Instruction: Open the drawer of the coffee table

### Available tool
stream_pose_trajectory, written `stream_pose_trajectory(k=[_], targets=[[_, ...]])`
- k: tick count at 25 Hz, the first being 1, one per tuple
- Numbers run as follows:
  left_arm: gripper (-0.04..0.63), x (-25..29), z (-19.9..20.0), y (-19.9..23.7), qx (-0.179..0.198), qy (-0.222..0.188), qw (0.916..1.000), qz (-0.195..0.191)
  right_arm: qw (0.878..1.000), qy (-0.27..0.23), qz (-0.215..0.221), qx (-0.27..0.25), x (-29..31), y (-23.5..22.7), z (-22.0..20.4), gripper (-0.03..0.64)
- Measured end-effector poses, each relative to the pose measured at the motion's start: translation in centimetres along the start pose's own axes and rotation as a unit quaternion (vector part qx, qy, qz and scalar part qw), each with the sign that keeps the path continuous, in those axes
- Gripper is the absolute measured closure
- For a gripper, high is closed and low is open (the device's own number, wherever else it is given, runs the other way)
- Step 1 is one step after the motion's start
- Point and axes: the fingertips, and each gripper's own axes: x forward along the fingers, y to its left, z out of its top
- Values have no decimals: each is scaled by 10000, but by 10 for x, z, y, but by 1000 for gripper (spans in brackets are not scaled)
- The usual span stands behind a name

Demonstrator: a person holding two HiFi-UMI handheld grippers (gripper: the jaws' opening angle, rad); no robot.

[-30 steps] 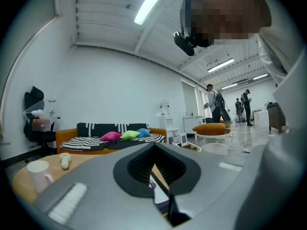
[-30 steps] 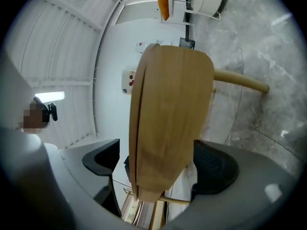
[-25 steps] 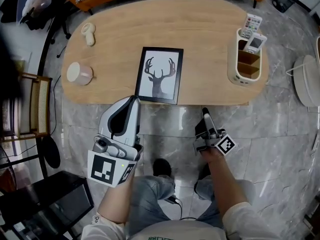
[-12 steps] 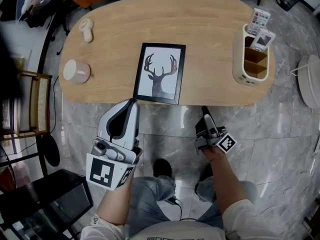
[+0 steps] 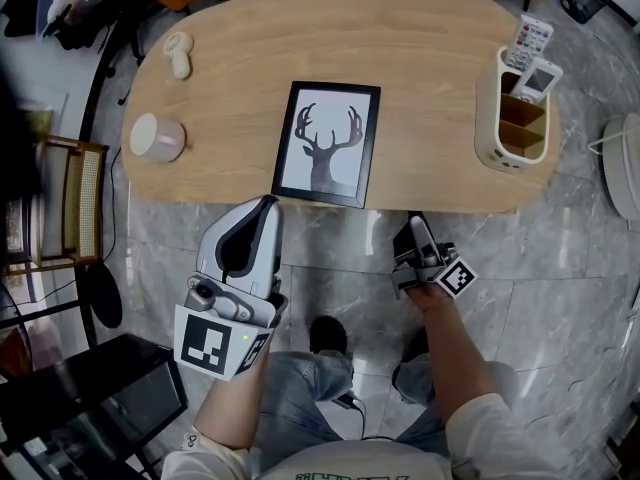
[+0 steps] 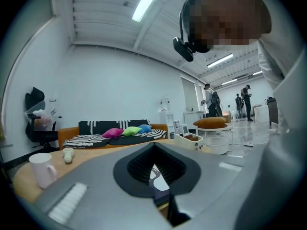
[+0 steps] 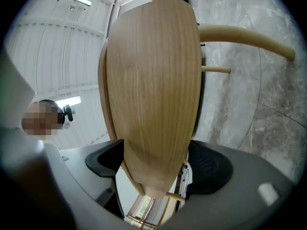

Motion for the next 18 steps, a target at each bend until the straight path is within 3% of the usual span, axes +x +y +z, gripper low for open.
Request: stream_pose_trajectory(k=[2, 18], targets=[[597, 0, 1, 2, 24, -34, 10000, 32, 9999, -83, -116, -84, 1, -3, 0, 244], [597, -5, 0, -5, 34, 13, 10000, 17, 9999, -143, -91, 7, -24, 2, -12, 291]])
